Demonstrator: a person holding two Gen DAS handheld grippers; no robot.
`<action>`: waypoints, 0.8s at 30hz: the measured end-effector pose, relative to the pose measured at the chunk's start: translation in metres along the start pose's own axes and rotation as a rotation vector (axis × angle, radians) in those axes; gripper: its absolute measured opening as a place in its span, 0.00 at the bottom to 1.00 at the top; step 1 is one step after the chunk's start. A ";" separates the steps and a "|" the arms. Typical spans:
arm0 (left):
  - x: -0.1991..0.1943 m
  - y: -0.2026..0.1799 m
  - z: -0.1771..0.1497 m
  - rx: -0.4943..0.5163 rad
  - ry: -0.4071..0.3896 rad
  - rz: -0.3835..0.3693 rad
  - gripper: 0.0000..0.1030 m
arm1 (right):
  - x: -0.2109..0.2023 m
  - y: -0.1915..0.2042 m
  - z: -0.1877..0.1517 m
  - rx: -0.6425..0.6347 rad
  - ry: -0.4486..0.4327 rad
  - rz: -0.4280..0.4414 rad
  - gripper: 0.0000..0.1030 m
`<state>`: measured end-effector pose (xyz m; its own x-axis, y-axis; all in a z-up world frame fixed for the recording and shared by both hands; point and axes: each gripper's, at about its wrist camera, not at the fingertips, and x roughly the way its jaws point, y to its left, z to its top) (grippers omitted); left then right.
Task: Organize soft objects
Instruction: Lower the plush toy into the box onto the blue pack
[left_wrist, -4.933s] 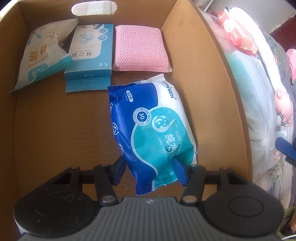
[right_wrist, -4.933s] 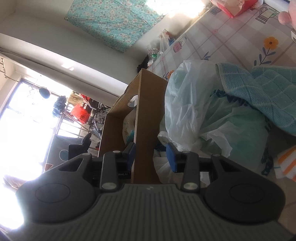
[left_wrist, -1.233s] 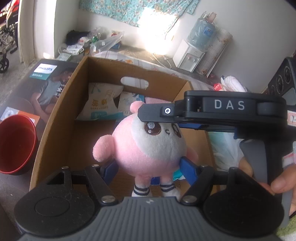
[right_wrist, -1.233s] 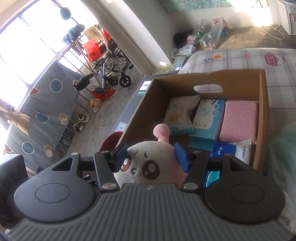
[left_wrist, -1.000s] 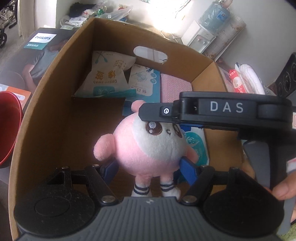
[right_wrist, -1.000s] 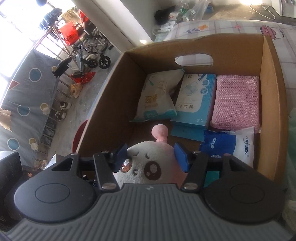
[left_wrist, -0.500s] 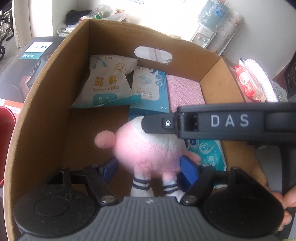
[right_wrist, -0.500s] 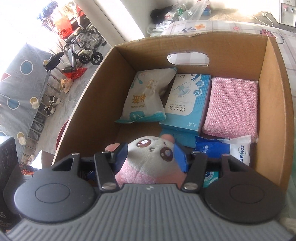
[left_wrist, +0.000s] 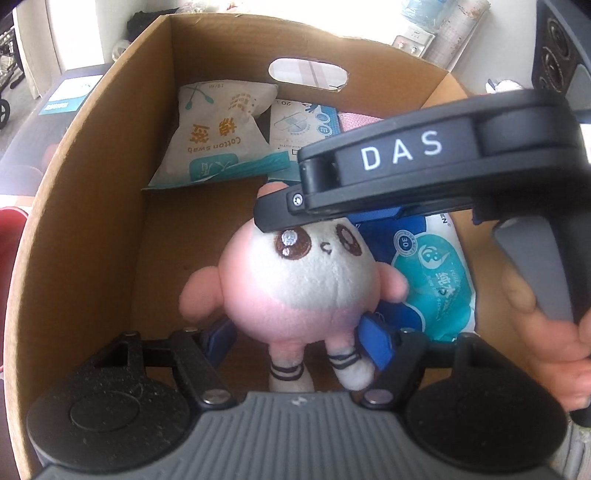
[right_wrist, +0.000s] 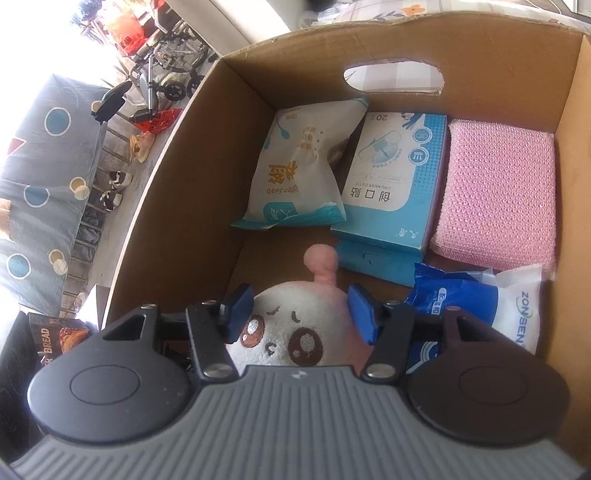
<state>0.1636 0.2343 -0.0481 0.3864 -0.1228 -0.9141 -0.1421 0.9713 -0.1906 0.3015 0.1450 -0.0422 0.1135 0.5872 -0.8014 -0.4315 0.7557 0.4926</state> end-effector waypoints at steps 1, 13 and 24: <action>0.000 -0.002 0.001 0.009 0.001 0.008 0.70 | -0.003 0.001 -0.002 -0.020 -0.014 0.000 0.51; 0.006 -0.007 0.015 -0.038 0.050 0.012 0.73 | -0.025 0.002 -0.003 -0.043 -0.093 -0.060 0.47; -0.051 -0.017 0.002 -0.035 -0.092 0.019 0.81 | -0.083 -0.008 -0.026 0.018 -0.264 0.039 0.52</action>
<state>0.1481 0.2243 0.0024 0.4651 -0.0841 -0.8812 -0.1813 0.9653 -0.1879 0.2729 0.0825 0.0115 0.3276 0.6691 -0.6671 -0.4240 0.7351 0.5290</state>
